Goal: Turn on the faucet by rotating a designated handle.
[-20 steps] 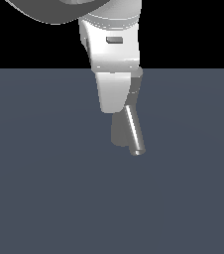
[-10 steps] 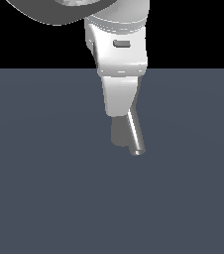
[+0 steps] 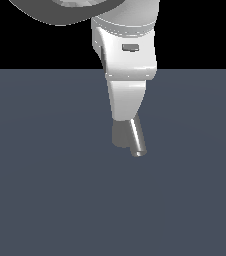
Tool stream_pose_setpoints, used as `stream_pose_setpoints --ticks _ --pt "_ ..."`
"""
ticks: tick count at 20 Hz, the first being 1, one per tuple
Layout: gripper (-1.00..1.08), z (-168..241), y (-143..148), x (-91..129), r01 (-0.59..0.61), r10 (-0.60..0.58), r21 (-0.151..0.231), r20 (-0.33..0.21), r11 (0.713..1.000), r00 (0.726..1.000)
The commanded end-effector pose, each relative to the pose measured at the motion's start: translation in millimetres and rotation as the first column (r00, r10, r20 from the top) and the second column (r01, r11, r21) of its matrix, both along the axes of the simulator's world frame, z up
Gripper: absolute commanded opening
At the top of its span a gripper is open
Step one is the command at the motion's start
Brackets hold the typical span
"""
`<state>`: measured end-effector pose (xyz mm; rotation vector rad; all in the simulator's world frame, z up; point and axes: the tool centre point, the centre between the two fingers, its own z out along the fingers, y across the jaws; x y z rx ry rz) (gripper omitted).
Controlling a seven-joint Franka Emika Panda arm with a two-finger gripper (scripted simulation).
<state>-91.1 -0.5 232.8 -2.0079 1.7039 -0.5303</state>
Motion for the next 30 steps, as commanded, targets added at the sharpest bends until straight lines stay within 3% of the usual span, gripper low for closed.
stream_pose_setpoints --ticks 1,14,30 --pt "-1.0 -4.6 -9.2 -4.1 0.016 -0.016 -0.001 -0.007 1.0 1.0" --pt "-1.0 -5.8 -11.1 -7.0 0.004 -0.004 0.0 0.0 1.0 1.0" --pt "-1.0 -12.7 -80.3 -6.1 0.016 -0.016 -0.001 -0.007 1.0 1.0"
